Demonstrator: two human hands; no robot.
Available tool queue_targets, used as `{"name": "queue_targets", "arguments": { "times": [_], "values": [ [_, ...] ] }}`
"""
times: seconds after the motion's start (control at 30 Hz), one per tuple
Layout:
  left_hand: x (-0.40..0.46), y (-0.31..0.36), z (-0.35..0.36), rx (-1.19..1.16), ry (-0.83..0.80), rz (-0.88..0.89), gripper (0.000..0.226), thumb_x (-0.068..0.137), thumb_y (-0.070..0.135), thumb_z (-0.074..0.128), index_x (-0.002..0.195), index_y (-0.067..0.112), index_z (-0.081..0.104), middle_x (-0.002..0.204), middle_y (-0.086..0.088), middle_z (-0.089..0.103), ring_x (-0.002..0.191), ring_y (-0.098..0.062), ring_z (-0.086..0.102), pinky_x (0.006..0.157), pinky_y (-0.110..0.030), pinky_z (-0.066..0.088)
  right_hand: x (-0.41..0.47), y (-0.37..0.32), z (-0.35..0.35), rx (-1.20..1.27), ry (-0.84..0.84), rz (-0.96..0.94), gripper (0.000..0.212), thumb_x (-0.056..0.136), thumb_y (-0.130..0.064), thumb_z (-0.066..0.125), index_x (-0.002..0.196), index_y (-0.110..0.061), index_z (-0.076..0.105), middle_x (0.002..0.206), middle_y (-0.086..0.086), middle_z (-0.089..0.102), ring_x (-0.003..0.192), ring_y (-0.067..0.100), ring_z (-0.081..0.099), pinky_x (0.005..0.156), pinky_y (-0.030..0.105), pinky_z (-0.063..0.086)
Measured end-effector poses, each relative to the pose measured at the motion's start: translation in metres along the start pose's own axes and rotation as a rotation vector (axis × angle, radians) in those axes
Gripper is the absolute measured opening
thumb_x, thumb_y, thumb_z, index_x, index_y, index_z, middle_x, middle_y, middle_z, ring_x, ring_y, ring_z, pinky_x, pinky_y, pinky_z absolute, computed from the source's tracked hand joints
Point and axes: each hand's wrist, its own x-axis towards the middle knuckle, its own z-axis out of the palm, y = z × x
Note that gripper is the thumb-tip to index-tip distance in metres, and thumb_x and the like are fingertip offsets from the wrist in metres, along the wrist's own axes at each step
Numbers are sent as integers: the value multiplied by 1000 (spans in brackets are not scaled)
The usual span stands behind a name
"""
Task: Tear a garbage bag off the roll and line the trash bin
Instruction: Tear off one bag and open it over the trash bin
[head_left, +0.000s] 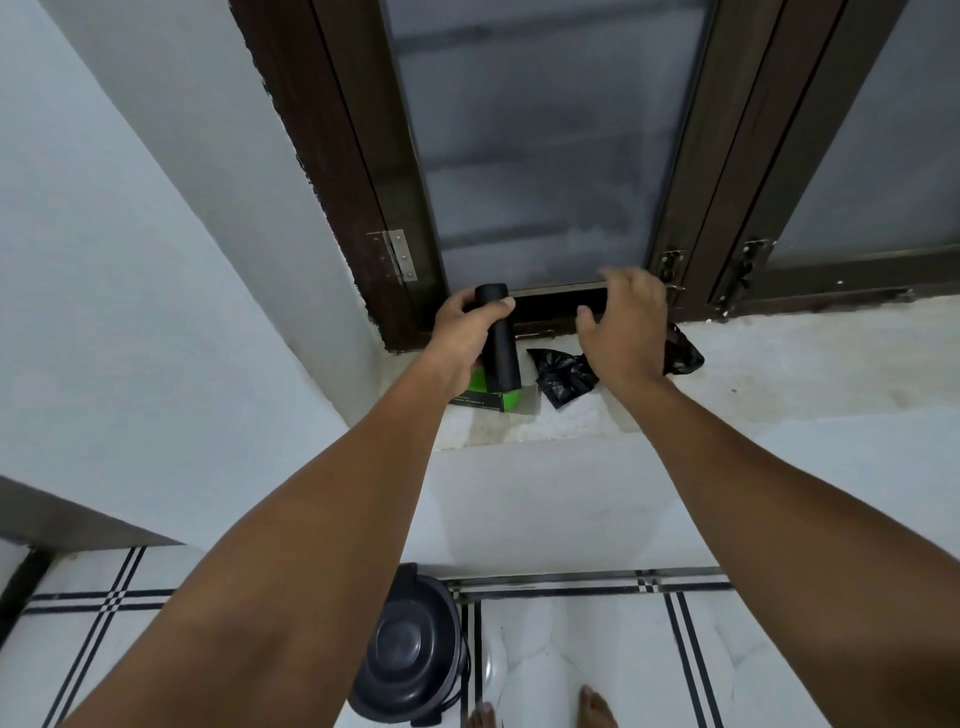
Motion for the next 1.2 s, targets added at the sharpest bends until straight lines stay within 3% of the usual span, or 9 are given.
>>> {"name": "queue_targets", "arguments": {
  "times": [0.1,0.17,0.27,0.37,0.47,0.6,0.87,1.03,1.2],
  "values": [
    [-4,2,2,-62,-19,6,42,89,19,79,127,15,61,121,-12,67,110,-30,65,85,-47,61,-8,-29,0,444,-38,49,14,93,-23,66,103,-14,70,101,0,68,96,12,62,87,32,54],
    [-8,5,2,-143,-64,-9,40,90,17,77,126,11,61,124,-17,68,113,-35,66,83,-53,62,-11,-49,-2,724,-109,245,19,93,-33,68,95,-15,70,91,-5,69,86,8,65,83,31,56],
    [-15,12,-3,-289,-107,-6,30,92,12,75,119,7,62,116,-17,69,111,-33,68,91,-56,59,-15,-63,-6,966,-506,532,43,91,-54,66,111,-15,68,104,1,71,99,19,69,89,39,60],
    [-19,17,-9,-371,-107,10,33,91,8,75,119,5,57,111,-20,65,108,-35,67,90,-59,59,-19,-61,-8,1154,-853,638,53,90,-56,67,127,-18,65,118,8,71,96,26,73,75,36,63],
    [-23,17,-16,-368,-91,7,40,89,12,78,120,8,52,108,-21,62,100,-34,66,84,-60,60,-23,-58,-4,1294,-816,672,45,94,-32,71,130,-8,62,110,17,67,72,21,68,51,22,55],
    [-28,14,-19,-357,-60,32,25,89,12,78,104,16,58,105,-15,63,90,-26,65,80,-51,61,-26,-59,-2,1302,-763,711,38,93,-21,73,127,-7,65,102,16,67,68,19,66,50,18,54],
    [-21,-4,-36,469,186,368,5,93,21,71,97,22,69,94,5,70,86,-9,65,90,-35,58,-28,-45,-8,1024,-541,735,19,83,-8,79,99,-18,73,106,6,69,94,19,65,65,22,56],
    [-20,-23,-55,1597,-32,355,65,80,32,71,142,33,53,133,-9,53,124,-32,43,105,-48,36,-31,-29,-4,771,-376,713,8,81,-12,74,83,-19,70,95,-2,68,100,16,64,82,32,59],
    [-21,-37,-57,1780,111,334,57,82,27,73,137,24,56,134,-13,47,125,-36,40,105,-51,34,-30,-23,-2,661,-313,614,4,81,-14,72,83,-17,73,90,-6,69,89,10,61,85,34,57]
  ]
}}
